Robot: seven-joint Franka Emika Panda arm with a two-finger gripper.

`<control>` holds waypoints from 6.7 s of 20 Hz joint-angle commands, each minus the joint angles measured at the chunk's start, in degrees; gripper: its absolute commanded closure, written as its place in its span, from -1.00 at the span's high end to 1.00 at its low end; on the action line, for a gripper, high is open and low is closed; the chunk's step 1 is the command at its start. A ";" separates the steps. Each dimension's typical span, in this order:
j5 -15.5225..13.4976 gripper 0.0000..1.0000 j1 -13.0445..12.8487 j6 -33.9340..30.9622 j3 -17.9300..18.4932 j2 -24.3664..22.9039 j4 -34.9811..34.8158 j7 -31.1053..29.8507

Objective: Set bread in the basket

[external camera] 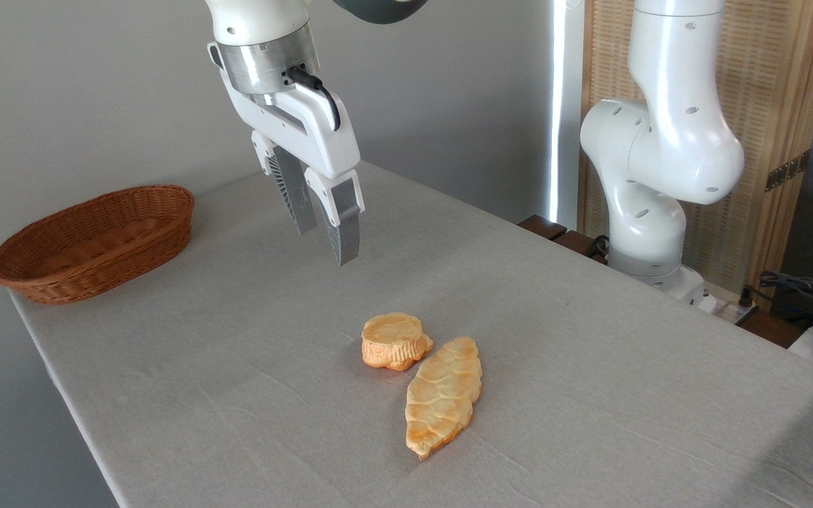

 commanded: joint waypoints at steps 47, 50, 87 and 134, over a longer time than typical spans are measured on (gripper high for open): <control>1.02 1.00 -1.40 12.15 2.96 -4.53 -15.38 12.07; 3.21 1.00 -1.40 17.16 2.87 -5.41 -21.00 16.72; 4.10 -0.06 -1.31 24.03 2.87 -3.13 -25.59 31.24; 6.38 -0.05 -31.98 79.05 -2.14 39.50 22.22 -43.82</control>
